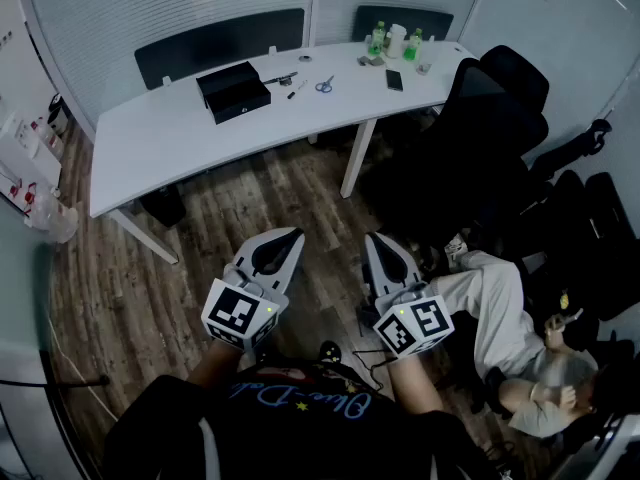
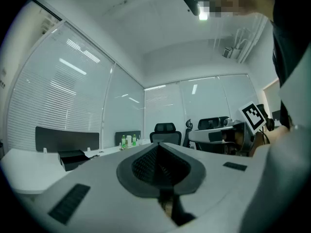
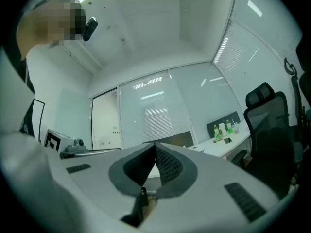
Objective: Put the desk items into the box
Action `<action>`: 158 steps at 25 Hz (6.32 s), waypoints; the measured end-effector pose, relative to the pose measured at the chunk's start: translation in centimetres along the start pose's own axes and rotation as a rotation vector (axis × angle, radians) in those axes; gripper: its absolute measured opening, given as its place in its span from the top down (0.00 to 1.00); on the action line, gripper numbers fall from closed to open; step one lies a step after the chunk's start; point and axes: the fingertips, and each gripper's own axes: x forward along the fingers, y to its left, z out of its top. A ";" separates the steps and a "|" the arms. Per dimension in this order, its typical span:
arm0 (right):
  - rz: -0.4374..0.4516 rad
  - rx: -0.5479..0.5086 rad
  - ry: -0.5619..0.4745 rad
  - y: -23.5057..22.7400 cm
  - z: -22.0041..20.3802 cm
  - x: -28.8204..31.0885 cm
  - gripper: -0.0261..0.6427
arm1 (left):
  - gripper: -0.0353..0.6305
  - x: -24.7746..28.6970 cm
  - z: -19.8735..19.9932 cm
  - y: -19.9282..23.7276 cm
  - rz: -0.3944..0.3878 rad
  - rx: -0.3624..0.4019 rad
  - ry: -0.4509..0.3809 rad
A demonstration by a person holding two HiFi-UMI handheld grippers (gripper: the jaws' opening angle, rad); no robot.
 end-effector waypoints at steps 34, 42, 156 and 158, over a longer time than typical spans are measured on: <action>0.035 0.014 0.004 11.8 -3.8 7.1 0.95 | 0.93 -10.7 -0.7 9.7 0.060 0.026 -0.043; -0.006 0.002 0.015 10.9 -3.8 7.8 0.94 | 0.93 -10.9 -1.7 10.6 0.038 0.003 -0.020; -0.278 0.084 0.177 -17.7 -8.6 57.2 0.88 | 0.93 29.3 -6.3 53.8 -0.157 -0.013 0.063; -0.291 0.072 0.195 -18.9 -9.2 57.9 0.88 | 0.93 29.8 -6.7 54.1 -0.152 -0.014 0.071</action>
